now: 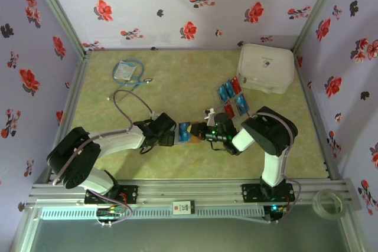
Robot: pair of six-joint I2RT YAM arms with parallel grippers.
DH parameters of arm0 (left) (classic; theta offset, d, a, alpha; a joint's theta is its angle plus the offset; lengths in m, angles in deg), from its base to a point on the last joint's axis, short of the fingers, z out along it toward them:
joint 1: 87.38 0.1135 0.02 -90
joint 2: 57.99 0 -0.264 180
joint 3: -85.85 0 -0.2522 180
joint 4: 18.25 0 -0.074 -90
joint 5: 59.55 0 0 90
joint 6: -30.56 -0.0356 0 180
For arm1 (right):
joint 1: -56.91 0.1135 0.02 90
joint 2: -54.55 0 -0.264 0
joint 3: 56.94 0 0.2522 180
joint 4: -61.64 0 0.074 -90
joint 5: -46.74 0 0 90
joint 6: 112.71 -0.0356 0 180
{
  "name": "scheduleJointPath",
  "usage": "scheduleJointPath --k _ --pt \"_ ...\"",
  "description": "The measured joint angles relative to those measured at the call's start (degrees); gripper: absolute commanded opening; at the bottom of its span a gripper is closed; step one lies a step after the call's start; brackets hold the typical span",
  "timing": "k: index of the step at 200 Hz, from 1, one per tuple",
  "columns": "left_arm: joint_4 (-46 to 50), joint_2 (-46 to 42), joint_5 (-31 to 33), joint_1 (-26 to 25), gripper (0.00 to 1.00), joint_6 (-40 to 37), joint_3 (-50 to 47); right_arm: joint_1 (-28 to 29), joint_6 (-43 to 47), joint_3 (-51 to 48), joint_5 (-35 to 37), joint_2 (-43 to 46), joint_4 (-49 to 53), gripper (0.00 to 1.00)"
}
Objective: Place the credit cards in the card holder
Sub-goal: Insert the credit card into the card slot.
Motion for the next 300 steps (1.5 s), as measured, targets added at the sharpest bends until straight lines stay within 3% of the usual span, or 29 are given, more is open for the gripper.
scheduleJointPath --k 210,223,255,300 --pt "-0.11 0.04 0.76 0.0 1.0 0.0 0.0 0.61 -0.13 1.42 -0.9 -1.92 -0.35 0.01" --pt "-0.11 0.04 0.76 0.0 1.0 0.0 0.0 0.85 -0.13 1.9 -1.03 -1.95 0.26 0.05" --pt "-0.13 0.04 0.85 0.0 1.0 0.0 0.0 1.18 -0.2 2.54 -1.64 -1.75 0.68 0.29" --pt "-0.13 -0.02 0.98 0.02 1.0 0.37 0.0 1.49 0.96 4.02 -2.32 0.74 5.29 0.44"
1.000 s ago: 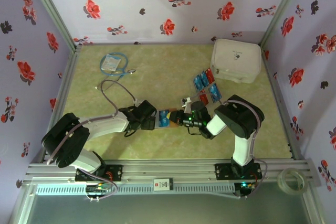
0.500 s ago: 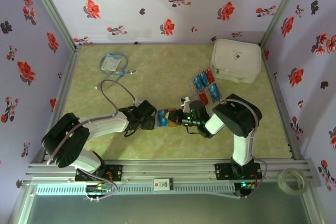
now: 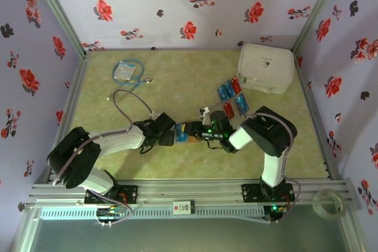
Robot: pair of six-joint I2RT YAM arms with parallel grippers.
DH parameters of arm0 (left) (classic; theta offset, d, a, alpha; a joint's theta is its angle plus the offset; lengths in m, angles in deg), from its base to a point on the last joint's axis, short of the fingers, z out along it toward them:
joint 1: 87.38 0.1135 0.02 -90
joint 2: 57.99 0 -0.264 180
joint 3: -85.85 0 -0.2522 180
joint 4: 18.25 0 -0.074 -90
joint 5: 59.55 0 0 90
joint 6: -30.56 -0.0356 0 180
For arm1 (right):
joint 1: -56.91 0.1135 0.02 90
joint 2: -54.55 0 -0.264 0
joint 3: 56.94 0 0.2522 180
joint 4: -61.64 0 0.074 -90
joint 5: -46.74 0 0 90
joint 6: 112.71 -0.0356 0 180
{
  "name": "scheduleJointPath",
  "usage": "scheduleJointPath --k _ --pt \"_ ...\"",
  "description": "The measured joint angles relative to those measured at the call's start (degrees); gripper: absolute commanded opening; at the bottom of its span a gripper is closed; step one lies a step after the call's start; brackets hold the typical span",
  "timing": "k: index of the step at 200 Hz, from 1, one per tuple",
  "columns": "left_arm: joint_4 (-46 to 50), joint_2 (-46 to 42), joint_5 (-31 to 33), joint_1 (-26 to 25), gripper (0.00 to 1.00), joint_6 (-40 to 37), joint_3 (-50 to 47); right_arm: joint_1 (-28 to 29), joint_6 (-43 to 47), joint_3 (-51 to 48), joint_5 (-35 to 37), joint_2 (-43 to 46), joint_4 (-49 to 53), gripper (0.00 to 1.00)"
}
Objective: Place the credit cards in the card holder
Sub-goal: Insert the credit card into the card slot.
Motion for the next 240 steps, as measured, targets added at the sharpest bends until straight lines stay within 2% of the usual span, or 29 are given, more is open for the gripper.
scheduleJointPath --k 63,105,168,193,216,240 --pt "1.38 -2.25 0.0 1.2 1.0 -0.04 0.0 0.15 4.02 5.35 1.09 4.24 16.24 0.54" --pt "2.03 -4.52 0.02 3.37 1.0 -0.07 0.0 0.15 7.82 9.79 2.43 6.38 26.93 0.69" --pt "2.62 -4.68 0.0 4.15 1.0 -0.02 -0.37 0.15 14.36 15.54 5.4 10.67 41.22 0.72" --pt "2.8 -4.68 0.0 4.15 1.0 0.0 -0.68 0.15 17.11 17.86 7.8 11.89 47.39 0.7" --pt "3.06 -4.66 0.0 4.15 1.0 0.02 -0.72 0.15 19.69 19.89 10.49 12.15 52.96 0.63" --pt "3.5 -4.66 0.02 4.15 1.0 0.26 -0.92 0.15 21.99 21.97 14.21 12.15 59.63 0.37"
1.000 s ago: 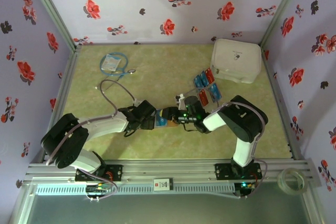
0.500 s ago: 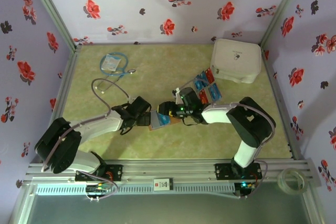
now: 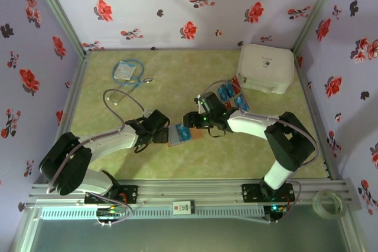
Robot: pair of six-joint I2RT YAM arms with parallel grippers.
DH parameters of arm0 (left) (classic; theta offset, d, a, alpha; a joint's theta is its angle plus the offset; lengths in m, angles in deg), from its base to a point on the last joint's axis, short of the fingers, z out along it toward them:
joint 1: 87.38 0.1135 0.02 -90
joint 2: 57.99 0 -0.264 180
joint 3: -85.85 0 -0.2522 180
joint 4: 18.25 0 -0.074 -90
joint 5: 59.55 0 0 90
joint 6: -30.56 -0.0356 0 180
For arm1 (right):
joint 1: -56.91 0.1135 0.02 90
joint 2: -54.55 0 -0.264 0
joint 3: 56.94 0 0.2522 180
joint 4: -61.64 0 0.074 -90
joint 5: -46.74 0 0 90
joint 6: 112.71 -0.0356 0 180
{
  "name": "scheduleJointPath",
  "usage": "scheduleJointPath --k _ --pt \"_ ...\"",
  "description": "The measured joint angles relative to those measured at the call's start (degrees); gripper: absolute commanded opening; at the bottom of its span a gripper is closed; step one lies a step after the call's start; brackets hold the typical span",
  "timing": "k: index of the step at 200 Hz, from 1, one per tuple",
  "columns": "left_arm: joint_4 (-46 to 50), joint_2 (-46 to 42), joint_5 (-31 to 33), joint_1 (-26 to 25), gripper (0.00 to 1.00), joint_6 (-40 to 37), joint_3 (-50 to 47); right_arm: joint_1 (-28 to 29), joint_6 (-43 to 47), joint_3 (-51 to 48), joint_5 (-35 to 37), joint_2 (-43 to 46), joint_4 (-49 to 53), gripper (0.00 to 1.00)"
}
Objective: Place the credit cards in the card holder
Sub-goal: Insert the credit card into the card slot.
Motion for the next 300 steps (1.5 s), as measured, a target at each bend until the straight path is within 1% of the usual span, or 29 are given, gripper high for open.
scheduleJointPath --k 14,26,45,65,117,167,300 --pt "0.42 0.02 0.04 0.0 1.0 0.63 -0.28 0.02 1.57 1.29 1.97 -0.02 3.43 0.24" --pt "0.94 0.15 0.44 0.0 1.0 1.09 -0.48 0.22 2.67 2.38 3.28 -0.26 5.73 0.16" --pt "1.77 0.44 1.01 0.0 1.0 1.81 -0.57 0.44 4.15 3.69 4.48 -1.22 8.2 0.1" --pt "2.12 1.31 1.51 0.07 1.0 2.4 -0.57 0.96 4.87 5.03 5.18 -3.04 10.23 0.06" --pt "1.9 3.04 1.51 0.11 1.0 2.56 -0.55 2.54 5.99 7.74 5.86 -7.28 12.37 0.03" --pt "1.88 4.33 1.51 0.11 1.0 2.51 0.35 2.84 6.14 9.73 6.21 -10.1 13.09 0.03" --pt "2.51 5.92 1.49 0.11 1.0 2.08 1.73 5.92 6.05 12.33 5.95 -12.35 13.38 0.02"
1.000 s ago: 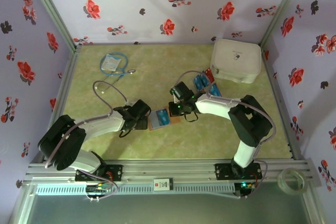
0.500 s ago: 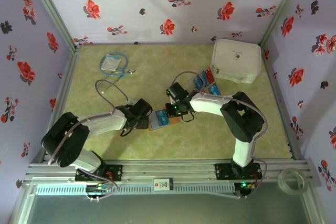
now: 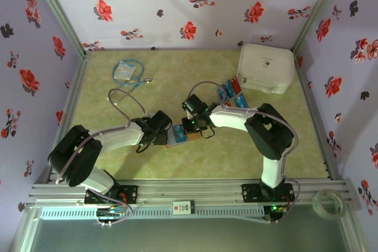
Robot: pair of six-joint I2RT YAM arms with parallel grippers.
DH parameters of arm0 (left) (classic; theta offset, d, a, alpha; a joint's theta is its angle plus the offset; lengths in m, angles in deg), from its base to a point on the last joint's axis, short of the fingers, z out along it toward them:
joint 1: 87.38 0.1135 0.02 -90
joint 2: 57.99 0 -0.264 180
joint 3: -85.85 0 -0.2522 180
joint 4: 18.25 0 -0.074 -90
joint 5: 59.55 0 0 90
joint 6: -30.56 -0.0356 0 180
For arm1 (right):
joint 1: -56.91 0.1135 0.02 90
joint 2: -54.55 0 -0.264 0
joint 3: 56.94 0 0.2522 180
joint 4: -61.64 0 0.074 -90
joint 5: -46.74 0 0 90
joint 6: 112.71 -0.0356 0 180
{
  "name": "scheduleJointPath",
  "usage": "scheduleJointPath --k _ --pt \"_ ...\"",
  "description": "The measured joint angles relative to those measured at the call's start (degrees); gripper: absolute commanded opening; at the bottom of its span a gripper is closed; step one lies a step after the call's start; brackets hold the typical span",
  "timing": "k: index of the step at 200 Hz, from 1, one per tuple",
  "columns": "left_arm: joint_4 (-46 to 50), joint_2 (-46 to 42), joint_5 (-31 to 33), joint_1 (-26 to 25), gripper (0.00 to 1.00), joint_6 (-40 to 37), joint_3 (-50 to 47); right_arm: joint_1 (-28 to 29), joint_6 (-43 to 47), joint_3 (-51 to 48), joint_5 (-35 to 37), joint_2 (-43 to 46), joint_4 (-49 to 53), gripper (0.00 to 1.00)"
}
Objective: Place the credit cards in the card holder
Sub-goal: Insert the credit card into the card slot.
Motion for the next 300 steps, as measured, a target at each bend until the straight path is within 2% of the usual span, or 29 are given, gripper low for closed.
scheduleJointPath --k 128,243,285,300 --pt "0.0 0.0 0.0 0.0 1.0 0.0 0.0 2.19 -3.04 1.18 -2.75 -1.49 -2.56 0.01" --pt "-0.37 -0.31 -1.81 1.73 1.0 -1.51 -0.02 2.4 -9.18 -1.64 -6.45 -1.6 -10.75 0.02" --pt "-1.11 -1.49 -3.41 4.33 1.0 -1.73 -0.63 2.21 -9.03 -1.64 -6.43 0.13 -10.05 0.14" --pt "-1.81 -1.92 -2.8 5.9 1.0 -1.7 -1.16 1.84 -9.03 -1.64 -6.25 1.97 -9.64 0.23"
